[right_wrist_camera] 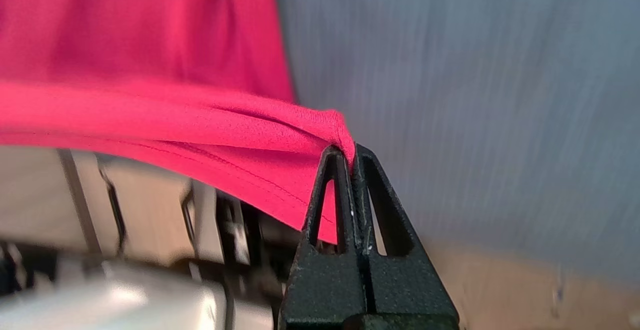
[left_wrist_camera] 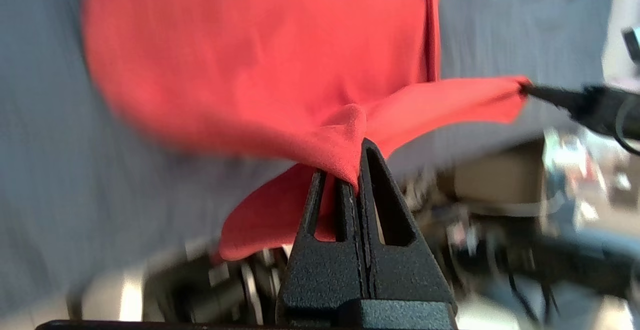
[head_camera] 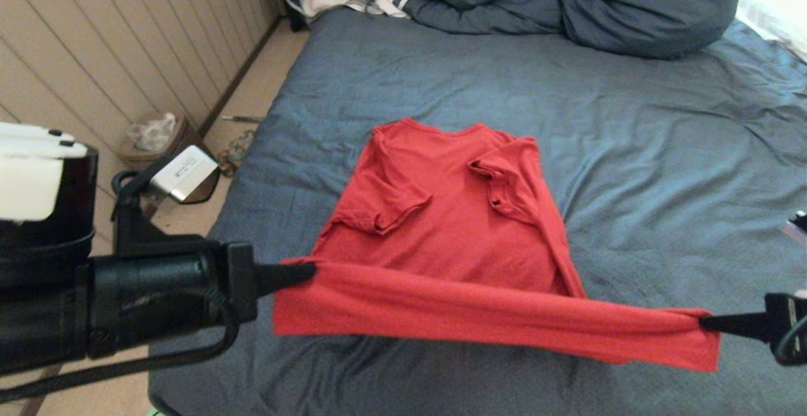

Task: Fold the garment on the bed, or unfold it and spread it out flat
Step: Fold the red T-shirt

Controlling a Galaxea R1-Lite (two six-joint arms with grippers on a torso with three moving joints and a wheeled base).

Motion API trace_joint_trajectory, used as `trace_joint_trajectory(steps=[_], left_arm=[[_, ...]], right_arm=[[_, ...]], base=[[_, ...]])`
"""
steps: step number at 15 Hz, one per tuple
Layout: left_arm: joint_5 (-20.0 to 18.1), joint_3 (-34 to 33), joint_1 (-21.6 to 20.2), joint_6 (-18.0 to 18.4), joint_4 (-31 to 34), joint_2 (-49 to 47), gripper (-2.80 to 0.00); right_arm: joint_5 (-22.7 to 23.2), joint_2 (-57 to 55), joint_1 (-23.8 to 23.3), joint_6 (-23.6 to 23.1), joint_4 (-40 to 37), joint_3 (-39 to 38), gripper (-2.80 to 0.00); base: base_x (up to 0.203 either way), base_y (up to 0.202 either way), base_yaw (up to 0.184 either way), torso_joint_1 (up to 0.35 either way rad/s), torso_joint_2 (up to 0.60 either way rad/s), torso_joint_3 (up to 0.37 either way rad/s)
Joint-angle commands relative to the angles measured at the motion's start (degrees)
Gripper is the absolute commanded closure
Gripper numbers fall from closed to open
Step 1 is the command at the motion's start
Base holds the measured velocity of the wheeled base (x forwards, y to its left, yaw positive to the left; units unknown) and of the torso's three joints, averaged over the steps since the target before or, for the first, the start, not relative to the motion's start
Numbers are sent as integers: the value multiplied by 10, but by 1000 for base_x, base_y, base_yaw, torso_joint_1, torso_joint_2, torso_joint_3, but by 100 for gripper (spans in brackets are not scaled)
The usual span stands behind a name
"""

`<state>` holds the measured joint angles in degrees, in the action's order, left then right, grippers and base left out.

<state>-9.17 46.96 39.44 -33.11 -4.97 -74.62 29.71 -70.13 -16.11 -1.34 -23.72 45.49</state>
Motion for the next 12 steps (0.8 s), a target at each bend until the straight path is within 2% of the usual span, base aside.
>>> trace_joint_trajectory(steps=[1,7,12], left_arm=[[-13,78,-37,10,-4,-83,0],[-44,257,-96,35,-3,-197,0],[-97,369,-141,35,-4,-301,0]], right_arm=[[3,-100,19,24,2,93,0],[3,-239,85,105,2,302,0],[-1,-349,110,139,-2,453,0]], base=[[0,0,0,0,0,0],[0,0,0,0,0,0],[0,0,0,0,0,0]])
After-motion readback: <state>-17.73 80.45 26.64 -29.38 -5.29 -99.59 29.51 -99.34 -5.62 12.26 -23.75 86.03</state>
